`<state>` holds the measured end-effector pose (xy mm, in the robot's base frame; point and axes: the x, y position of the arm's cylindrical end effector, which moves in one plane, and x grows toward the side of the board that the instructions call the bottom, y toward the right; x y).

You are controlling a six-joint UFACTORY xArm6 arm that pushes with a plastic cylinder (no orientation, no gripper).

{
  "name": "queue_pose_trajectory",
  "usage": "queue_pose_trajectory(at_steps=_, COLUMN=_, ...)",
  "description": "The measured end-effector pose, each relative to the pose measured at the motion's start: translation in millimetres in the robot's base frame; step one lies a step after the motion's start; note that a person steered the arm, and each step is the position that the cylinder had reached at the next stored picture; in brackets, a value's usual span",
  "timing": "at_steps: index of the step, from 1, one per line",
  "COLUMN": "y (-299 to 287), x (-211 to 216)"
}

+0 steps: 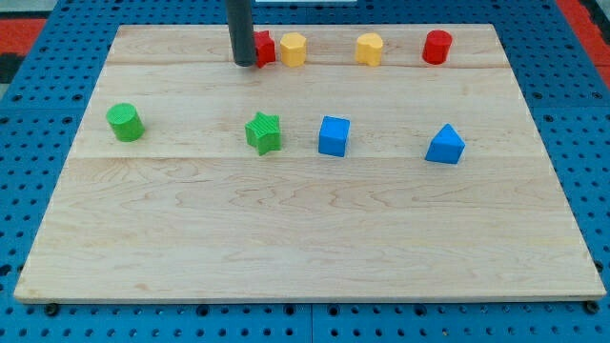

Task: Move green star upwards

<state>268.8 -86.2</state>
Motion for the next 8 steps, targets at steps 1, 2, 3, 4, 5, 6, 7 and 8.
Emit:
queue_pose_trajectory(at_steps=1, y=16.2, x=52.9)
queue_pose_trajectory(at_steps=2, y=64.5, x=68.9)
queue_pose_trajectory(at_steps=3, y=92.3, x=100.8)
queue_pose_trajectory(at_steps=4, y=91.8, x=153.7)
queue_pose_trajectory(at_steps=5, y=69.4, x=186.2)
queue_pose_trajectory(at_steps=6, y=29.8, x=189.5)
queue_pose_trajectory(at_steps=7, y=51.0, x=147.8)
queue_pose_trajectory(at_steps=8, y=75.1, x=108.5)
